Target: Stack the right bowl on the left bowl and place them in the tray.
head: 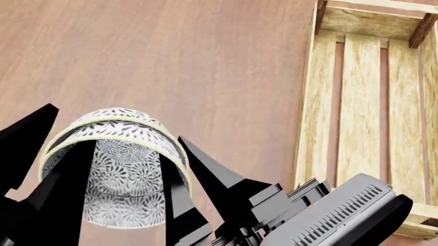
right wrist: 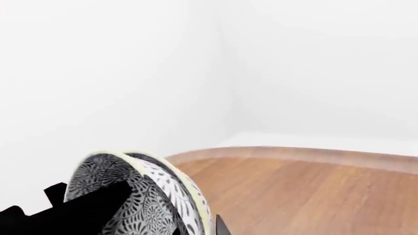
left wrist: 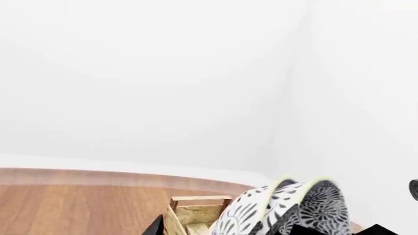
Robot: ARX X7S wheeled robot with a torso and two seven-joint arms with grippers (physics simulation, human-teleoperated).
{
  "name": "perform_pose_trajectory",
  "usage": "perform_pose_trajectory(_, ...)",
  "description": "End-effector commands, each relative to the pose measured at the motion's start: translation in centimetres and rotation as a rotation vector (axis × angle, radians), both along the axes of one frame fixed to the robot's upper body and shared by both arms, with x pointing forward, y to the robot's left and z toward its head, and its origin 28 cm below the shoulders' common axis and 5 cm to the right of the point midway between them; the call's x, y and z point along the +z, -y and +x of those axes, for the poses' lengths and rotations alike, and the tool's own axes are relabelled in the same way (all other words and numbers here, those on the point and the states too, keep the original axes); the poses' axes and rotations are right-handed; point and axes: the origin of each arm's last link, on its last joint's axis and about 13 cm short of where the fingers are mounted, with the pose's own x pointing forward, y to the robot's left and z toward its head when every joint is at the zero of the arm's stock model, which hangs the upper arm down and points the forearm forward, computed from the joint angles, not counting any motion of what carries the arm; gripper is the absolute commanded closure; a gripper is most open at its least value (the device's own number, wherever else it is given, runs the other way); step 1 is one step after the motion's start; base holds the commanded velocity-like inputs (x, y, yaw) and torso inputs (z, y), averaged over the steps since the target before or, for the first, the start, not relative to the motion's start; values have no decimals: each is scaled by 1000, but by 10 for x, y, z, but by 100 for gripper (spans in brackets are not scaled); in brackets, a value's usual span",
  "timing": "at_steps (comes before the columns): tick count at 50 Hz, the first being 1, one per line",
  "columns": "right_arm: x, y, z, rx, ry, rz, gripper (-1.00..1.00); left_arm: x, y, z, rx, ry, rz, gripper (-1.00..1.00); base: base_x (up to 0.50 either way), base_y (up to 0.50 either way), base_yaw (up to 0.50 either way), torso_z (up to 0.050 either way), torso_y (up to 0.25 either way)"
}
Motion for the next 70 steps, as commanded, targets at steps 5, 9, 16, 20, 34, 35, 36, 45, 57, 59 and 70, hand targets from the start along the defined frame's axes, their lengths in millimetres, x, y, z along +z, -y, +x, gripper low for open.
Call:
perform_pose_trajectory(5,2,-1,-1,10,-1,20,100,3,-1,-1,-7,8,-10,-100,0,0,0,0,2)
perform_pose_trajectory(9,2,-1,-1,7,-3,24,100,1,1,-4,-15,5,-4,-100,0,0,0,0,0)
perform_pose_trajectory(16,1,-1,0,0,-6,27,100,-8,4,-6,-30,-13,6,-100,0,0,0,0,0)
perform_pose_trajectory(20,1,0,1,-7,-8,29,100,-12,6,-8,-40,-24,14,-100,0,0,0,0,3)
perform_pose_trajectory(34,5,6,6,-44,1,40,100,-8,2,-9,-29,-12,10,-100,0,0,0,1,1)
perform_pose_trajectory(35,5,7,6,-50,1,41,100,-7,2,-10,-25,-9,11,-100,0,0,0,0,0)
perform_pose_trajectory(36,5,8,6,-53,1,43,100,-6,1,-10,-23,-7,10,-100,0,0,0,0,0)
perform_pose_trajectory(45,9,15,9,-90,9,47,100,-5,0,-13,-18,3,4,-100,0,0,0,0,0)
perform_pose_trajectory(57,15,24,20,-153,-2,69,100,-12,0,-23,-9,5,-10,-100,0,0,0,1,1)
perform_pose_trajectory(59,18,26,25,-177,-4,68,100,-13,1,-25,5,16,-10,-100,0,0,0,0,0)
perform_pose_trajectory(70,32,34,46,-259,-15,89,100,-22,5,-30,35,49,6,-100,0,0,0,0,1)
